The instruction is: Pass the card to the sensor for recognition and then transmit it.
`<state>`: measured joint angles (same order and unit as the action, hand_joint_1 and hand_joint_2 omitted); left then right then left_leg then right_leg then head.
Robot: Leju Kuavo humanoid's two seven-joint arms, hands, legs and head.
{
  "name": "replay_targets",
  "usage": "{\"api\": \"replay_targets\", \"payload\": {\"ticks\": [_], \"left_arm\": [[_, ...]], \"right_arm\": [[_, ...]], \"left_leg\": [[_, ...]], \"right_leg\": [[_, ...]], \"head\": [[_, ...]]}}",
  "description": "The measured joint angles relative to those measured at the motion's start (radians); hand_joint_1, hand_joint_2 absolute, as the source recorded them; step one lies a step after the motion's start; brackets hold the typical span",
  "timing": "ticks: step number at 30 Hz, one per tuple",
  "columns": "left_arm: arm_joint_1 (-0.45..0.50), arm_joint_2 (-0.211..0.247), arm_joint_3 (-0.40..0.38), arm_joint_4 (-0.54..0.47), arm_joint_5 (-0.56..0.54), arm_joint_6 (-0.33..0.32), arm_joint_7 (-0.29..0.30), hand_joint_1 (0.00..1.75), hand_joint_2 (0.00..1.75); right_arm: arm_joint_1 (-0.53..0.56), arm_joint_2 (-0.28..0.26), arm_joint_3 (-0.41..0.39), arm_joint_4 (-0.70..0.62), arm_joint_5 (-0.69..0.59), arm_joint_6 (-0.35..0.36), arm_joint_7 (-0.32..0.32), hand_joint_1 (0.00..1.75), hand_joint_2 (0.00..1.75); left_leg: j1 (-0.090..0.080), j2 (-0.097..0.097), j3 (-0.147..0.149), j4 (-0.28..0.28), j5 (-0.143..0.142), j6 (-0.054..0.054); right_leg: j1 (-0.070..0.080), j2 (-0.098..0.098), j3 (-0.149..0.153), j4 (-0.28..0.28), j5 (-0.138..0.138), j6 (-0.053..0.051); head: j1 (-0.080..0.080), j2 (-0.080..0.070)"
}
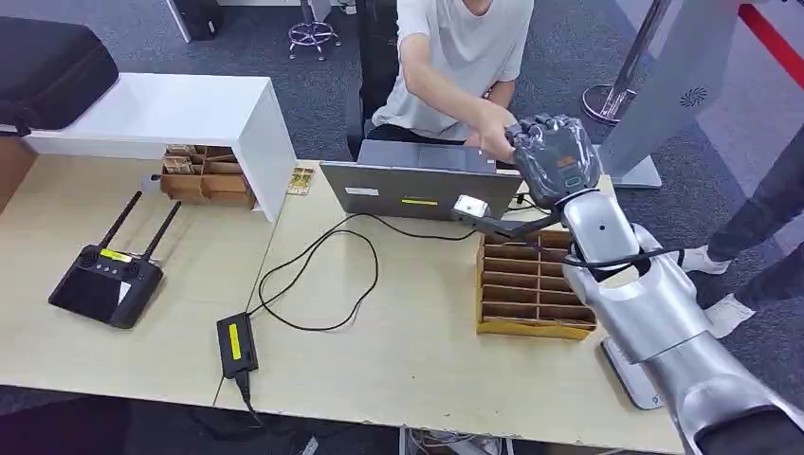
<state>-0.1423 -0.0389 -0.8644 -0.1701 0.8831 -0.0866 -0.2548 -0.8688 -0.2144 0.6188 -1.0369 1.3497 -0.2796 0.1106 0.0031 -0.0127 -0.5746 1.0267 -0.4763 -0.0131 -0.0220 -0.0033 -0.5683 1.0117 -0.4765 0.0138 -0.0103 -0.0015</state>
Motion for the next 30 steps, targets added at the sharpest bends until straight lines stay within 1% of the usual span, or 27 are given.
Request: {"api": "replay_targets", "payload": {"ticks": [9,18,25,27,30], "left_arm": [[-0.001,0.000,-0.002,0.000,-0.009,-0.005,-0.014,0.00,1.75],[-0.001,0.000,-0.002,0.000,0.001,0.000,-0.011,0.00,1.75],[0.001,0.000,-0.002,0.000,0.008,-0.005,-0.009,0.00,1.75],[0.002,0.000,-0.002,0.000,0.015,-0.006,-0.011,0.00,1.75],[0.006,0.000,-0.002,0.000,0.027,-0.006,-0.021,0.00,1.75]], "right_arm": [[0.005,0.000,0.006,-0.014,-0.008,0.015,-0.006,0.00,1.75],[0.009,0.000,0.007,-0.016,-0.012,0.015,-0.006,0.00,1.75],[0.021,-0.008,0.006,-0.045,-0.018,0.019,-0.005,0.00,1.75],[0.030,-0.018,0.006,-0.068,-0.016,0.037,-0.001,0.00,1.75],[0.051,-0.042,0.007,-0.129,-0.018,0.101,0.007,0.00,1.75]], "left_leg": [[0.000,0.000,0.000,0.000,0.000,0.000],[0.000,0.000,0.000,0.000,0.000,0.000],[0.000,0.000,0.000,0.000,0.000,0.000],[0.000,0.000,0.000,0.000,0.000,0.000],[0.000,0.000,0.000,0.000,0.000,0.000]], "right_leg": [[0.000,0.000,0.000,0.000,0.000,0.000],[0.000,0.000,0.000,0.000,0.000,0.000],[0.000,0.000,0.000,0.000,0.000,0.000],[0.000,0.000,0.000,0.000,0.000,0.000],[0.000,0.000,0.000,0.000,0.000,0.000]], "head": [[0.000,0.000],[0.000,0.000],[0.000,0.000],[0.000,0.000],[0.000,0.000]]}}
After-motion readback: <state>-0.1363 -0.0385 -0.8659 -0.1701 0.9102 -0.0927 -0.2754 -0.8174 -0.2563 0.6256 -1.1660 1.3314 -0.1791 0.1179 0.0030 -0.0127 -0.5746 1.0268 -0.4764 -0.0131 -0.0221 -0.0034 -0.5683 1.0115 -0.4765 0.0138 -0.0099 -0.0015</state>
